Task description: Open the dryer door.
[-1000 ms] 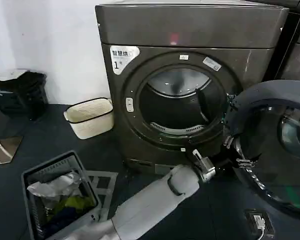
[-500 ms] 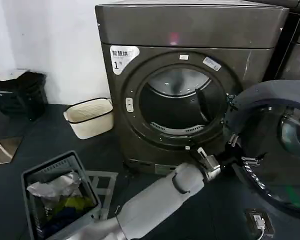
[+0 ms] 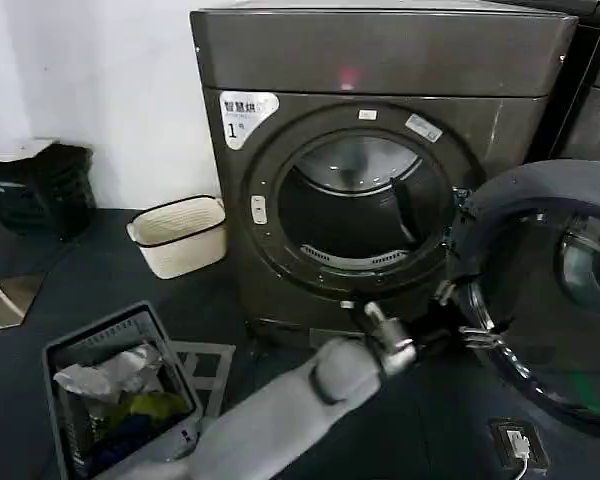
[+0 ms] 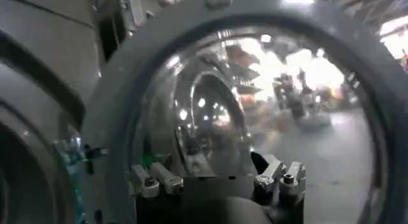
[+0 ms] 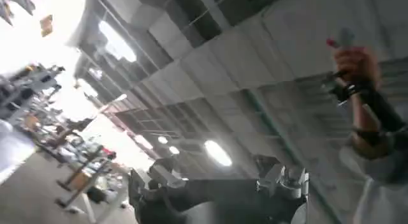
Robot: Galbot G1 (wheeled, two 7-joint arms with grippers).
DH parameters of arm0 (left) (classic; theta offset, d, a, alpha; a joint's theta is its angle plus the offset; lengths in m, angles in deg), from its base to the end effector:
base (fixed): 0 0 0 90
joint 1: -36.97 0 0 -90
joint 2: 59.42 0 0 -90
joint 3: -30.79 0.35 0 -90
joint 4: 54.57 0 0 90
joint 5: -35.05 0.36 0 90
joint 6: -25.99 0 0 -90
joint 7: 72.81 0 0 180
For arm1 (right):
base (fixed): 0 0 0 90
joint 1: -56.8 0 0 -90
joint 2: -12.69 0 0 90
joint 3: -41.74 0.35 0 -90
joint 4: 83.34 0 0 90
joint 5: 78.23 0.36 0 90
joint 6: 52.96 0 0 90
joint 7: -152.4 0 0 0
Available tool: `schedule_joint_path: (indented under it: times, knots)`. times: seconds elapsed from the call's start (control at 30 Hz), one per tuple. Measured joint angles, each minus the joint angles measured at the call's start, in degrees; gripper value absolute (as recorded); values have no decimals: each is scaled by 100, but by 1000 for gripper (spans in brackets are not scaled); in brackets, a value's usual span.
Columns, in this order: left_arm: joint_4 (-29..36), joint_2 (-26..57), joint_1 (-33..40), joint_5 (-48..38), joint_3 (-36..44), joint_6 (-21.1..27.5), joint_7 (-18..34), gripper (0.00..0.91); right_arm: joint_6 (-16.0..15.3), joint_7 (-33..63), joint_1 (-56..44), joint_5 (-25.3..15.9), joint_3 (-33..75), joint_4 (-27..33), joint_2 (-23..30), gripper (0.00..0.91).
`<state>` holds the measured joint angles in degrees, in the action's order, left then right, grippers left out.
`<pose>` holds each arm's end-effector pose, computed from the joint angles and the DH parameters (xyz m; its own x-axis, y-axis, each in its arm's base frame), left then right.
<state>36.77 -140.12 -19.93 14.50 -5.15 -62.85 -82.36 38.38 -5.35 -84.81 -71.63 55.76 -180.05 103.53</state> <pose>0.3868 -0.2324 -0.2065 -0.4191 0.8910 -0.1748 0.8618 0.4509 0.2322 -0.2991 -0.3423 -0.1265 0.3084 0.8035 -0.5092 0.6165 -0.5764 -0.5363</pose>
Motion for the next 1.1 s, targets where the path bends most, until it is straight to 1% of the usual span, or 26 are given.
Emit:
schedule_joint_path:
  times: [0.23,0.37,0.5,0.57,0.7,0.9,1.0,1.1]
  knots:
    - [1254,1128,-439,-326,-290,252,35,907,-2,19,94,14,-168,-29,-156,907]
    - [1884,1747,-800,-233,-588,330,52,907,5,-52,165,23,-252,-102,-234,907]
    - [2407,2449,-1356,-229,-1088,426,222,907,19,-89,246,24,-352,-143,-286,907]
    - [2629,2772,-1693,-252,-1389,580,345,907,39,-90,282,18,-406,-144,-316,907]
    - [3004,3358,-2487,-296,-2138,946,583,907,67,-90,385,-8,-575,-158,-398,907]
    - [3506,3994,-3621,-434,-3379,1792,817,907,43,-117,477,2,-818,-111,-563,907]
    - [3657,4194,-4044,-762,-3949,2232,1074,907,48,-82,480,64,-881,-11,-682,907]
    - [3726,4411,-4320,-1402,-4489,2704,1533,907,50,-48,480,173,-935,79,-794,907]
